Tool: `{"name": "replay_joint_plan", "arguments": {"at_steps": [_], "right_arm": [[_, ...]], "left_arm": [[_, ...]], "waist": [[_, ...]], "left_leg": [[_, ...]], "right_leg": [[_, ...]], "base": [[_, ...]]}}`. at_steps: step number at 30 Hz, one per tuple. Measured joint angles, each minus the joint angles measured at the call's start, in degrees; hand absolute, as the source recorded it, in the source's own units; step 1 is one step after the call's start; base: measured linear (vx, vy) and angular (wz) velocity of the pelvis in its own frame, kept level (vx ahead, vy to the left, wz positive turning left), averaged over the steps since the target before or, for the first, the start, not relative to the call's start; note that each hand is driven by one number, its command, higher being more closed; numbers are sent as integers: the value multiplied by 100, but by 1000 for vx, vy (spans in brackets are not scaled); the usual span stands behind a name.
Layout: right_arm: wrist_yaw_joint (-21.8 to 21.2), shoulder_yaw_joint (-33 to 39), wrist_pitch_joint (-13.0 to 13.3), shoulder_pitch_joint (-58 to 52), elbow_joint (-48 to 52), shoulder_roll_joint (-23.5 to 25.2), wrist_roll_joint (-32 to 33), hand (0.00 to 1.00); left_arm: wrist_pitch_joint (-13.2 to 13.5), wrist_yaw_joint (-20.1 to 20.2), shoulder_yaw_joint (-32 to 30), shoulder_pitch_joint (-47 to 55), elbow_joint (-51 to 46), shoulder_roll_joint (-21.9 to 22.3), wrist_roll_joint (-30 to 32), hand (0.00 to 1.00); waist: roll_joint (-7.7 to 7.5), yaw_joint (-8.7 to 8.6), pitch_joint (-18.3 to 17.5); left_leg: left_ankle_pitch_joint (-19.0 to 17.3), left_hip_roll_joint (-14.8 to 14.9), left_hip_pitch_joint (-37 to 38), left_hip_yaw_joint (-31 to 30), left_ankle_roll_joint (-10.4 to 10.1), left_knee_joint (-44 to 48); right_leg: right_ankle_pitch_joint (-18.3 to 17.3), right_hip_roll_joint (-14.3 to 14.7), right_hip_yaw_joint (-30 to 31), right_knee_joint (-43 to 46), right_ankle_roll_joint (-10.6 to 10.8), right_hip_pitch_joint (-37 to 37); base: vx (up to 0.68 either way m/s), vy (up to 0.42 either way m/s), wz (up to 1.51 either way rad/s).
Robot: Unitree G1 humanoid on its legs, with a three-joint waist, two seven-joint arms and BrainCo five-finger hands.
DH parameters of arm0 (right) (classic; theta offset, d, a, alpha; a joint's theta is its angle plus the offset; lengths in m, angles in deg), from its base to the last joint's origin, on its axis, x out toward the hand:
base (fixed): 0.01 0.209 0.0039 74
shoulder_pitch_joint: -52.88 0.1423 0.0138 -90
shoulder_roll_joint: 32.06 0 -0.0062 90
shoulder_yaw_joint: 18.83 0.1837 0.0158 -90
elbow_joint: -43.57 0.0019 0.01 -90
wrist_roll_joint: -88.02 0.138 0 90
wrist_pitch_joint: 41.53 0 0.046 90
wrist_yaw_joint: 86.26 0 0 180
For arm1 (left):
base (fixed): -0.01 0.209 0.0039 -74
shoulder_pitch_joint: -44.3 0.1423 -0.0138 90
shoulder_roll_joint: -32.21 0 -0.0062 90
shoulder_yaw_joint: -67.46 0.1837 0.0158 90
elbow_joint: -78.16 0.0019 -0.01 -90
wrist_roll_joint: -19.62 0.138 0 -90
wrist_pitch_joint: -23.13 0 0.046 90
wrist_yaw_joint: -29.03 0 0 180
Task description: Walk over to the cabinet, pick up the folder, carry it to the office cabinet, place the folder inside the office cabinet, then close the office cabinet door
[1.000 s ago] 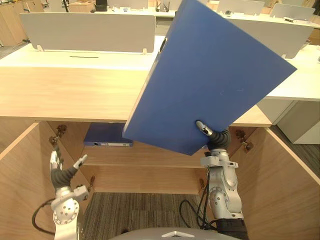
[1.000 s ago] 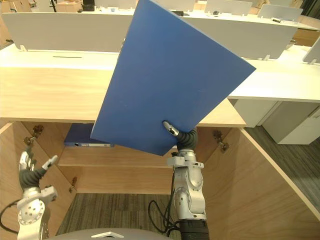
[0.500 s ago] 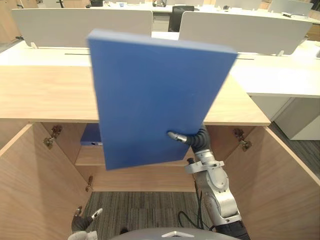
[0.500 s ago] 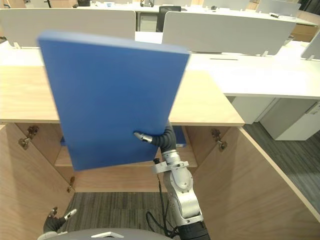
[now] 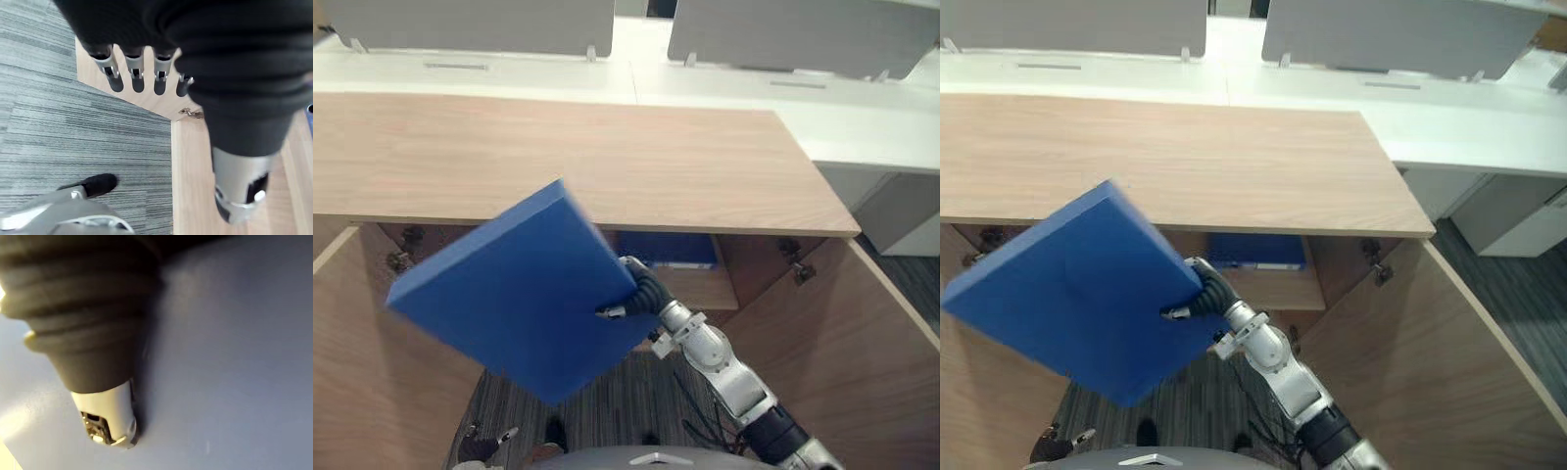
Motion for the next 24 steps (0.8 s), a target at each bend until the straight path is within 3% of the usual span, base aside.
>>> {"name": "replay_joint_plan", "arguments": {"at_steps": [1,2,3,7,15,19,24], "right_arm": [[14,-56,5,229,-115,-60,-218,100],[22,-69,3,358,-185,-68,-305,100],[55,-82,3,671,-318,-179,-461,100],[244,-89,-84,1214,-463,-458,-870,100],[493,-29,-126,1219,-489,-472,-776,100],[620,483,-196,1155,45,-351,-307,100],[1050,1174,-214,1370,119,31,-127,100]], "left_arm": [[1,0,69,-151,54,-58,27,0],[1,4,98,-263,63,-97,28,0],[26,-2,99,-523,56,-142,16,0],[125,-19,100,-974,-216,-163,-111,0],[149,-16,217,-986,-1110,-142,-210,0],[163,-15,185,-1188,-1758,13,-284,0],[175,-18,121,-1514,-2001,62,-430,0]], "waist": [[-64,7,133],[-24,-2,285],[-77,9,582],[153,13,1342],[296,85,1804],[397,169,2034],[392,226,2128]], "left_leg": [[12,-1,-196,5,39,103],[-41,9,-423,-7,89,361],[-285,110,-894,-22,125,1015],[-806,395,-2304,-181,198,2568],[-1374,705,-4030,-348,174,4216],[-1565,831,-4868,-435,233,4945],[-1669,913,-5623,-496,236,5521]], "right_leg": [[-11,2,55,217,13,-249],[-20,-8,60,350,7,-418],[-25,-9,60,594,8,-688],[-268,54,39,1523,79,-1770],[-931,29,63,3298,11,-3527],[-1152,-27,57,4082,11,-4361],[-1396,-67,78,4781,15,-5147]], "base": [[-6,17,-5],[0,0,0],[-91,-20,2],[-142,16,5],[-145,3,3],[-102,-29,0],[-43,-74,3]]}}
